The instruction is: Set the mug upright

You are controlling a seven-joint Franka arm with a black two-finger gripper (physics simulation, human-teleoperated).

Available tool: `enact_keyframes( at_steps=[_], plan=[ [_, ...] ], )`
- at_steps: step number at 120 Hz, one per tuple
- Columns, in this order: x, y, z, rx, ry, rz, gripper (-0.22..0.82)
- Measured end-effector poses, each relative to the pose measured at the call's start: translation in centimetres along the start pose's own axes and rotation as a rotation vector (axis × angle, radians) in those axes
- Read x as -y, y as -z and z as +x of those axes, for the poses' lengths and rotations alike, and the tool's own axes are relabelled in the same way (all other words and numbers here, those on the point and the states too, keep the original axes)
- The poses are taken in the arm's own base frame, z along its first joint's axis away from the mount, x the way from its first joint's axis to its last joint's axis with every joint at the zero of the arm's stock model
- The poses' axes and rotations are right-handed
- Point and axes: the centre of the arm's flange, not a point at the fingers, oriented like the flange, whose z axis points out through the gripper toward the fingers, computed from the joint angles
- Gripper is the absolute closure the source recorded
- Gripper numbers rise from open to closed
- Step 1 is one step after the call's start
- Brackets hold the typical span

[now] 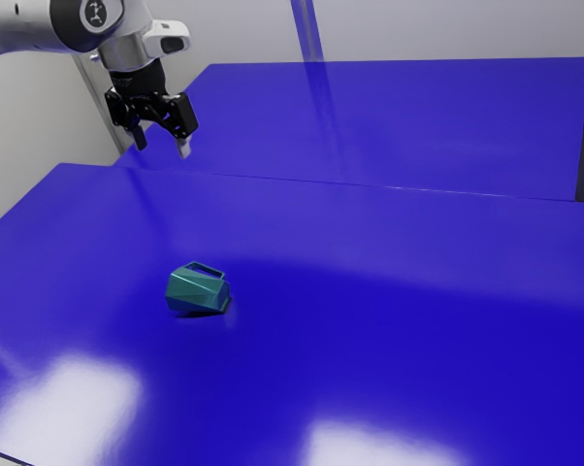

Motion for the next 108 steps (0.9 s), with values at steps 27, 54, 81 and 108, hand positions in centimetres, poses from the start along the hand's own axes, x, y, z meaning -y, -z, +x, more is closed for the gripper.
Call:
enact_keyframes(
  at_steps=[27,54,81,108],
  plan=[
    [0.5,0.0,-0.2,0.001,0.008,-0.001,0.01],
    [2.1,-0.9,-1.4,0.006,0.038,-0.008,0.02],
    [5.3,-3.1,-2.3,-0.026,0.077,-0.124,0.02],
    [12.7,-7.0,-4.6,-0.067,0.189,-0.237,0.02]
  ],
)
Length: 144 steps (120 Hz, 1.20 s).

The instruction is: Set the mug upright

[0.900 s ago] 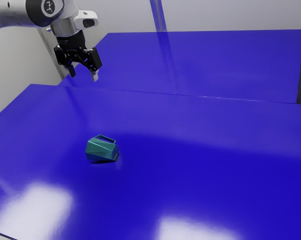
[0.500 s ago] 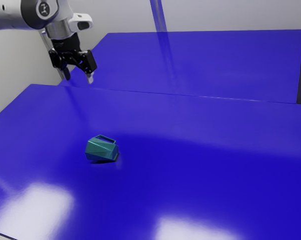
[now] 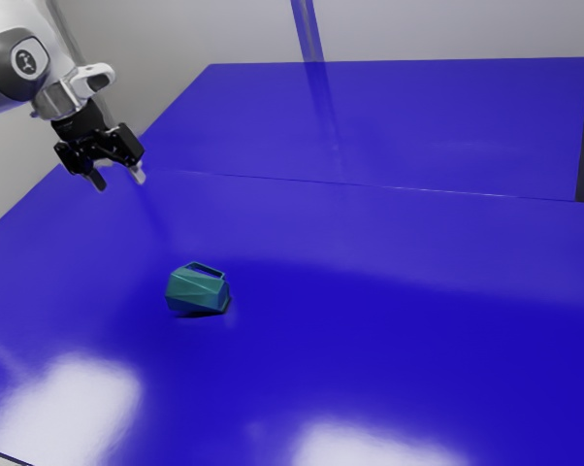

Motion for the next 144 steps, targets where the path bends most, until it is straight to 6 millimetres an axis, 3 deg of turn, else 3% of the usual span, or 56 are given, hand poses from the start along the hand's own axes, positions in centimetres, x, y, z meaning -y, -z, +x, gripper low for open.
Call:
enact_keyframes(
  at_steps=[18,35,73,88,144],
  plan=[
    [0.4,-2.4,-0.7,-0.028,-0.022,-0.066,0.02],
    [3.1,-4.2,-2.4,-0.077,0.005,-0.136,0.02],
    [6.7,-9.3,-3.7,-0.172,-0.001,-0.295,0.02],
    [8.0,-12.7,-4.1,-0.176,-0.004,-0.354,0.02],
    [13.1,-22.5,-4.4,-0.248,0.016,-0.583,0.02]
  ],
)
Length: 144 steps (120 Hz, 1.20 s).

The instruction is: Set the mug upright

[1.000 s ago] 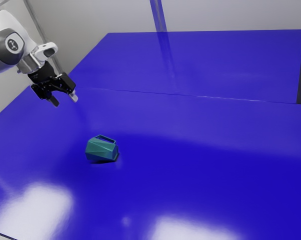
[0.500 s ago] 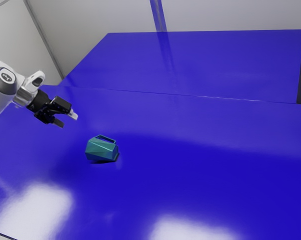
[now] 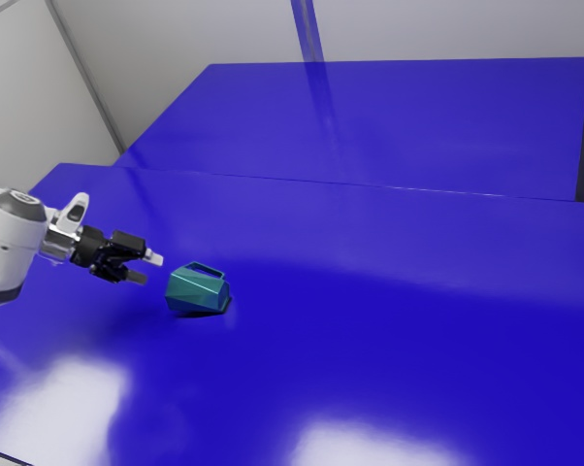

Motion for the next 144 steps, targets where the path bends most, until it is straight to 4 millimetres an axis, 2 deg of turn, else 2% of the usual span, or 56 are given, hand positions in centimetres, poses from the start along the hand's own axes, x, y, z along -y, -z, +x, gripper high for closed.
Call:
enact_keyframes(
  at_steps=[19,42,117,144],
  plan=[
    [1.5,-2.1,-0.3,-0.005,-0.029,-0.045,0.02],
    [2.7,-3.7,-0.5,-0.010,-0.071,-0.068,0.02],
    [0.4,-6.0,-0.2,0.014,-0.254,-0.097,0.02],
    [0.4,-6.7,-0.4,0.016,-0.269,-0.125,0.02]
  ],
)
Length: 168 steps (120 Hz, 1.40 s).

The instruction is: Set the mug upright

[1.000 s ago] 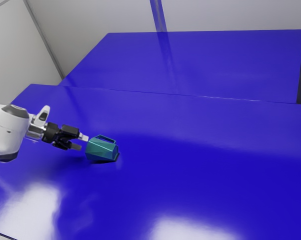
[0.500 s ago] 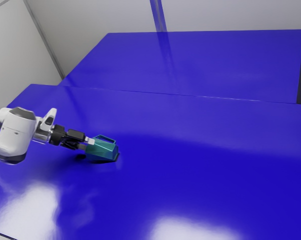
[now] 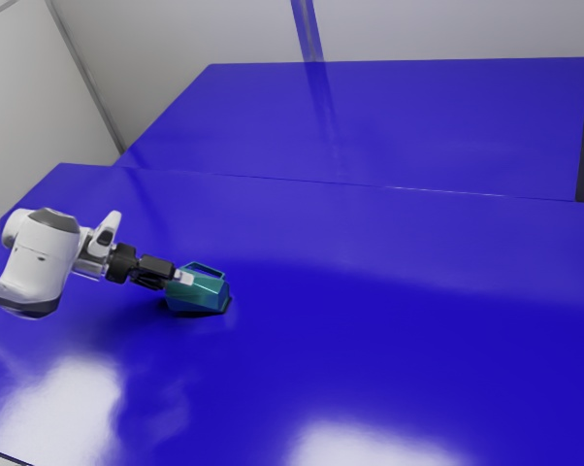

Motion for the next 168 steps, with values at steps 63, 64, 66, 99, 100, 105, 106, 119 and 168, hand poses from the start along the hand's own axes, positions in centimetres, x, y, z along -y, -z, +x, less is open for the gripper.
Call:
enact_keyframes(
  at_steps=[63,64,66,99,100,105,106,119,168],
  plan=[
    [-0.6,-0.8,0.2,-0.014,-0.038,-0.036,0.48],
    [-0.6,-0.8,0.2,-0.014,-0.038,-0.036,0.49],
    [-0.6,-0.8,0.2,-0.014,-0.039,-0.036,0.51],
    [-1.2,-0.7,0.7,-0.015,-0.063,-0.035,0.71],
    [-1.3,-0.7,0.7,-0.015,-0.065,-0.035,0.71],
    [-1.8,-0.7,1.0,-0.015,-0.079,-0.033,0.73],
    [-1.9,-0.7,1.1,-0.014,-0.082,-0.032,0.74],
    [-3.5,-0.7,1.9,-0.011,-0.118,-0.031,0.76],
    [-11.4,0.2,4.8,0.139,-0.328,0.057,0.76]
  ],
)
